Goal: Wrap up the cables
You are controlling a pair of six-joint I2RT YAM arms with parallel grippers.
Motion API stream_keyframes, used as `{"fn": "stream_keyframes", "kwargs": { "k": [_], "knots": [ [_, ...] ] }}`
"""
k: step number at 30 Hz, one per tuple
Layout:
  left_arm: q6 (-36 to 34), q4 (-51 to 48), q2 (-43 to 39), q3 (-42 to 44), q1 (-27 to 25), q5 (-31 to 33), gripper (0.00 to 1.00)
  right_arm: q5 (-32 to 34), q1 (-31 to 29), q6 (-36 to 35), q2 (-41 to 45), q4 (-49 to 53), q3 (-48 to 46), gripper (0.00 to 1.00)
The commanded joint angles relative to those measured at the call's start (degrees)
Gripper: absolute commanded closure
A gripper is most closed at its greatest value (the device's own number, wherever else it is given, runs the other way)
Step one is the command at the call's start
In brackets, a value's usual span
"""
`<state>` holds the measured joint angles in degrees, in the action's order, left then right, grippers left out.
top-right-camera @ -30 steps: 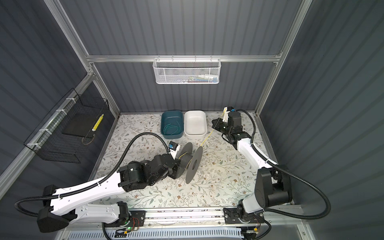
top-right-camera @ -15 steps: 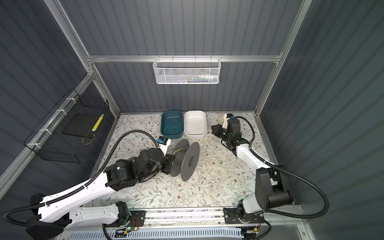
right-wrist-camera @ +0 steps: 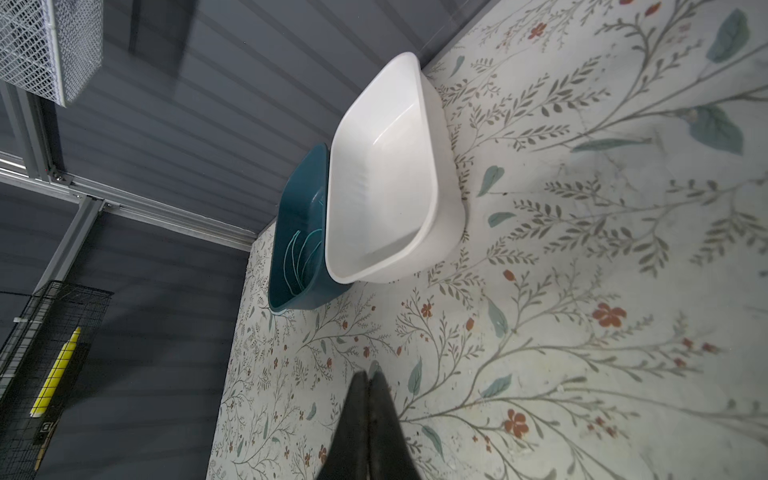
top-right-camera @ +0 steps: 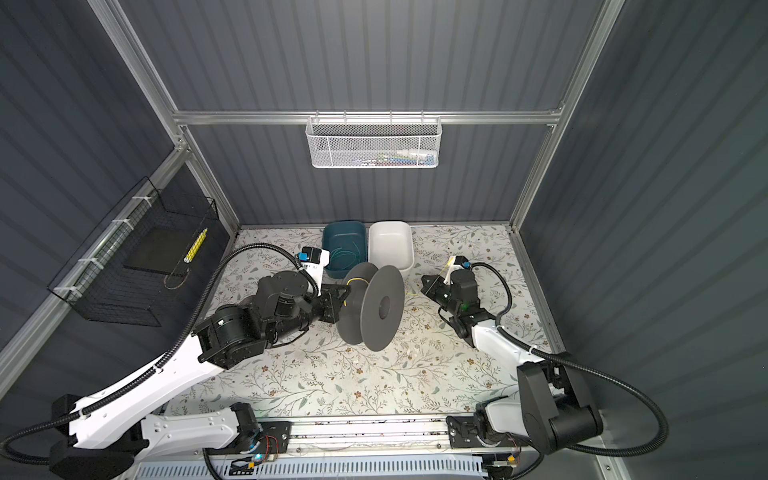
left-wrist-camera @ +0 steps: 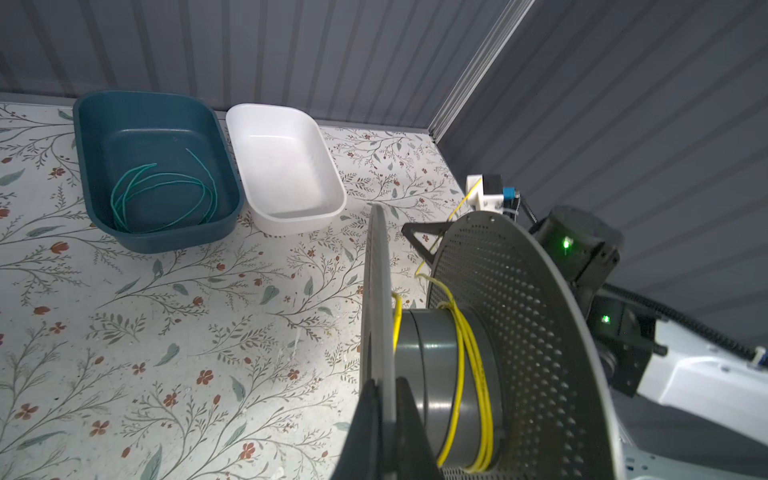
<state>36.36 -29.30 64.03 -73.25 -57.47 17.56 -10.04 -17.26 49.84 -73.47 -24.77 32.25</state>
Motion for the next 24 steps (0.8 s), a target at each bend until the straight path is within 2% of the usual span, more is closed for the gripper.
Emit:
{"fn": "stream_keyframes", "kwargs": {
  "k": [1, 6, 12, 17, 24],
  "knots": [
    [4.34, 10.41, -0.02, -4.16, 1.13, 4.81, 1.00, 7.18, -3.55, 3.55, 3.85, -1.50, -3.58, 1.00],
    [7.09, 12.68, 2.73, -4.06, 1.36, 13.09, 1.00, 15.19, -12.41, 7.95, 13.33, -0.05, -8.37, 1.00],
    [7.95, 10.08, 8.94, -6.67, 1.79, 21.72, 1.00, 24.30, -23.45, 7.17, 22.93, 6.82, -7.96, 1.00],
    [9.21, 6.07, 14.84, -11.81, 2.82, 25.22, 1.00, 29.64, -31.78, 2.35, 26.42, 10.67, -4.64, 1.00],
    [9.06, 3.08, 20.25, -14.27, 4.41, 26.34, 1.00, 34.25, -40.48, -5.59, 25.03, 12.23, 0.57, 1.00]
  ]
}}
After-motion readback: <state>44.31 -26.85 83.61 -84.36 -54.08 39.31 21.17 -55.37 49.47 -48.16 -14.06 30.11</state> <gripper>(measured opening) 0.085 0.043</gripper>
